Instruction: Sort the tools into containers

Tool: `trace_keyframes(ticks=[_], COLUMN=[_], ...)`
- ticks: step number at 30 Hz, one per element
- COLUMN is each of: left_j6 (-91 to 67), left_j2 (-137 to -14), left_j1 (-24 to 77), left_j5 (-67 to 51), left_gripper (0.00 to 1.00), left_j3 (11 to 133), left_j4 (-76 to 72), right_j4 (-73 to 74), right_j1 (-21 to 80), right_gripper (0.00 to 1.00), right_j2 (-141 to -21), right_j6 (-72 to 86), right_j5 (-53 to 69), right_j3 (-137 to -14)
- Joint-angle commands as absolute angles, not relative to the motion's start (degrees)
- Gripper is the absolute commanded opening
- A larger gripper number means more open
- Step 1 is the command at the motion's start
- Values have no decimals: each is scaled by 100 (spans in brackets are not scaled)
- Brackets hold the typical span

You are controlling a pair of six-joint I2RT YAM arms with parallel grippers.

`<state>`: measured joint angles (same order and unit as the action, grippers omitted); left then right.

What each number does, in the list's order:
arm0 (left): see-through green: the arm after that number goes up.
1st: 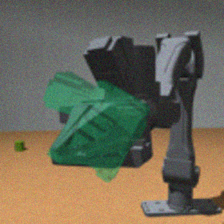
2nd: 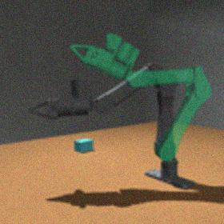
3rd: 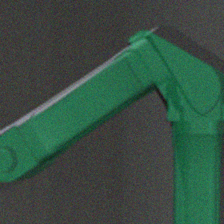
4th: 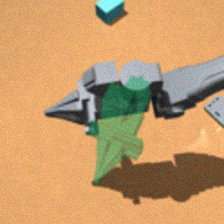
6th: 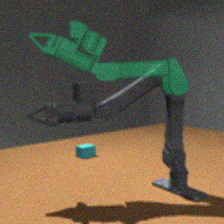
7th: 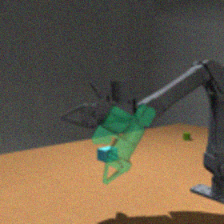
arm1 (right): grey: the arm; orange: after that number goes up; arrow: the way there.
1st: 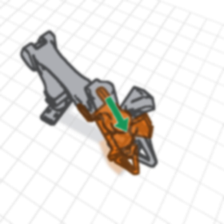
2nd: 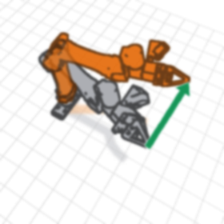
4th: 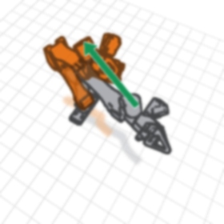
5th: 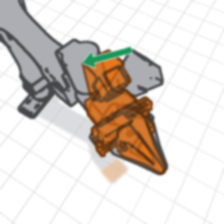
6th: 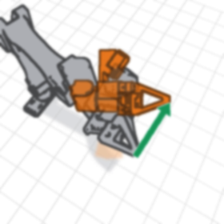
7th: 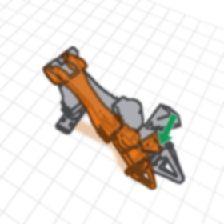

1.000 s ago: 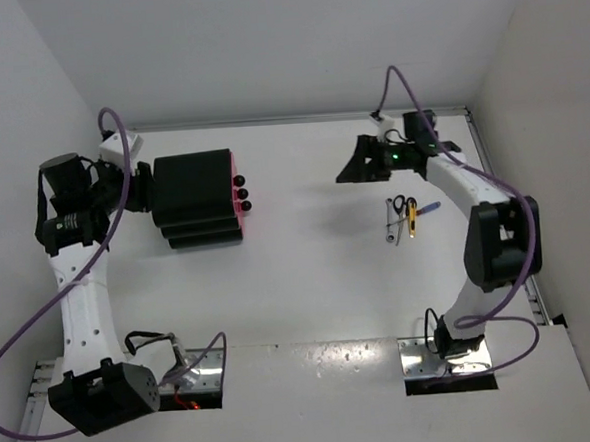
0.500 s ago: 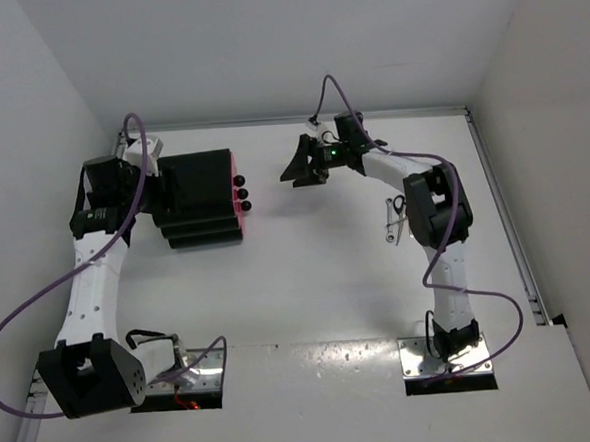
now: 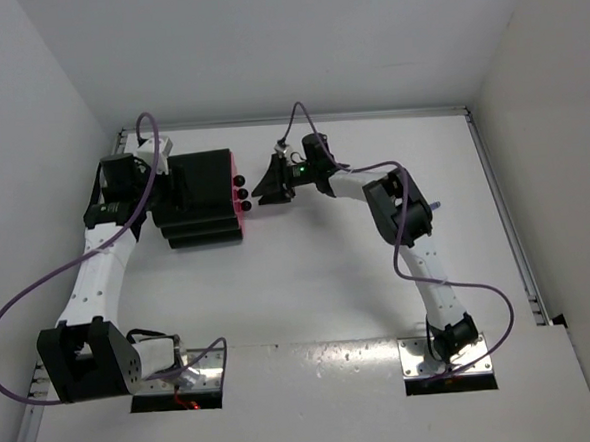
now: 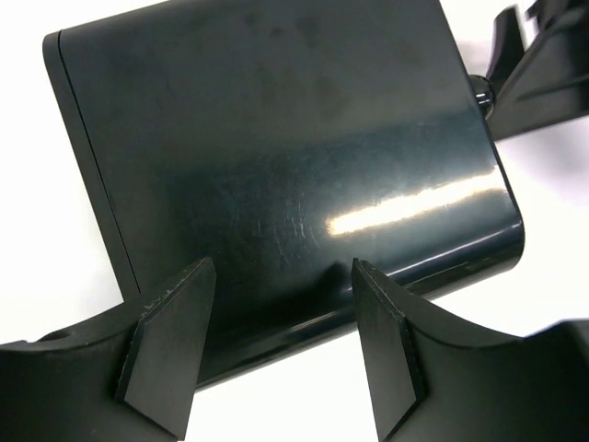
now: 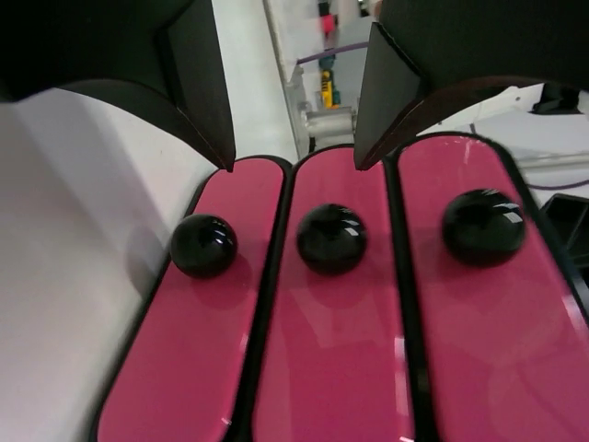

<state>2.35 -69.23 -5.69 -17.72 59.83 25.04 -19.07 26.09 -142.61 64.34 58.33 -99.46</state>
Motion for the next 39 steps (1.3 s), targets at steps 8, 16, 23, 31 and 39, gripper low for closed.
trace_keyframes(ticks=[8, 16, 23, 31, 39], left_j6=[141, 193, 193, 246, 246], left_j2=[-7005, -7058, -7110, -7163, -7216], left_j1=[-519, -466, -466, -466, -466], left_j5=[-1661, -1661, -1661, -1608, -1556], left_gripper=[65, 65, 65, 65, 65], left_j3=[5977, 5924, 5871, 5871, 5818], left_j4=[2232, 2232, 2232, 2180, 2180], right_j4=[-2830, -3050, -3339, -3367, -3313], right_j1=[2724, 2839, 2892, 3006, 3006], right_gripper=[52, 52, 52, 52, 45], right_j2=[-14765, -15222, -15468, -15679, -15680], right_j6=[7269, 7594, 7945, 8095, 8033], right_j5=[5924, 5766, 5713, 5599, 5493], right_j3=[-10134, -10441, -10687, -10749, -10802])
